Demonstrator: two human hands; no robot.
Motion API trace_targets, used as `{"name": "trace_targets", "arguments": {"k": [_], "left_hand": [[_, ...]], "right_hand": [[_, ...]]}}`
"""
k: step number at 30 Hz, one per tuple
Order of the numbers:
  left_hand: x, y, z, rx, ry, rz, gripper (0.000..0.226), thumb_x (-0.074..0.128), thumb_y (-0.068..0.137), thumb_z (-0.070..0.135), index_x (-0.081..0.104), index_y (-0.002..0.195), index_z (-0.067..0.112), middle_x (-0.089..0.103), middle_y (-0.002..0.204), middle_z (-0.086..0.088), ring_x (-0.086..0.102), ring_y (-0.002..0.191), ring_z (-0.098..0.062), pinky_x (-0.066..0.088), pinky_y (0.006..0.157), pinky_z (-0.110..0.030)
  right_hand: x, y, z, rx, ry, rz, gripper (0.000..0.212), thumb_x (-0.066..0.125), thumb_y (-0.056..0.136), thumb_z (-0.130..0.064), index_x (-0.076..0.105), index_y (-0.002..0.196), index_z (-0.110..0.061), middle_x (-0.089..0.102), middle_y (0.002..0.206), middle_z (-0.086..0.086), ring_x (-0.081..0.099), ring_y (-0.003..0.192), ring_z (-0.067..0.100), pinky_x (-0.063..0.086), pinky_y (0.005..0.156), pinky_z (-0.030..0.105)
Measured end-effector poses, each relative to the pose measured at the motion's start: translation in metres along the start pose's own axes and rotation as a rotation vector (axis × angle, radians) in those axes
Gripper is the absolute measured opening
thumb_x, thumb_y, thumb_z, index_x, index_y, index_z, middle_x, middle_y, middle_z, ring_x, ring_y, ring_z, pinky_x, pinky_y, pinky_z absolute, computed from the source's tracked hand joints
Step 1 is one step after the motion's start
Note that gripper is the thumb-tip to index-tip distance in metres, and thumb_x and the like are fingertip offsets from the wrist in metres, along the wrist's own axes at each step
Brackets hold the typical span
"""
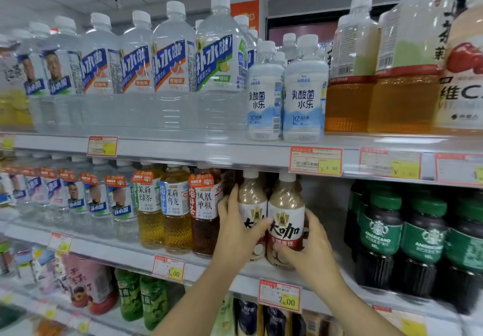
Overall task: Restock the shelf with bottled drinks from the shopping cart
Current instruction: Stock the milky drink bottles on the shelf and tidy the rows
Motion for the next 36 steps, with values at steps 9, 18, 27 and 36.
{"name": "trace_targets", "arguments": {"k": [9,18,27,36], "left_hand": [[0.001,-0.014,-0.022,-0.011,0.029,-0.045,0.091,0.068,0.085,0.019,0.005,0.149,0.034,0.025,0.149,0.004,0.031,0.131,-0.002,0.030,0.103,-0.020],[0.008,-0.016,-0.023,-0.023,-0.087,-0.234,0.096,0.066,0.086,0.014,-0.003,0.149,0.036,0.040,0.145,0.012,0.040,0.129,0.000,0.035,0.111,-0.034],[0.012,-0.016,-0.025,-0.037,-0.042,-0.107,0.101,0.069,0.083,0.010,-0.004,0.149,0.034,0.037,0.143,0.000,0.041,0.128,-0.010,0.037,0.109,-0.040],[0.008,-0.018,-0.022,-0.001,0.031,-0.163,0.108,0.071,0.082,0.018,-0.014,0.148,0.030,0.032,0.150,-0.003,0.043,0.127,-0.012,0.041,0.106,-0.039]], "right_hand": [[0.005,-0.002,0.012,0.015,-0.006,-0.034,0.082,0.079,0.070,-0.019,0.033,0.137,-0.029,0.052,0.125,-0.007,0.049,0.116,0.010,0.042,0.097,0.029],[0.005,-0.003,0.010,0.005,-0.024,0.007,0.082,0.080,0.070,-0.019,0.034,0.137,-0.027,0.051,0.124,-0.007,0.046,0.110,0.005,0.040,0.093,0.024],[0.004,-0.006,0.006,-0.002,-0.071,0.034,0.081,0.079,0.070,-0.019,0.034,0.138,-0.026,0.053,0.125,-0.005,0.048,0.112,0.007,0.040,0.092,0.024],[-0.014,-0.027,-0.023,-0.089,-0.128,0.170,0.077,0.073,0.077,-0.020,0.031,0.142,-0.022,0.039,0.137,-0.004,0.037,0.128,0.009,0.029,0.102,0.023]]}}
Point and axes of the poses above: each hand's wrist, its own y-axis towards the middle knuckle, its own x-axis out of the palm, z = x × y, the point moved 9 cm from there along y, towards the middle knuckle
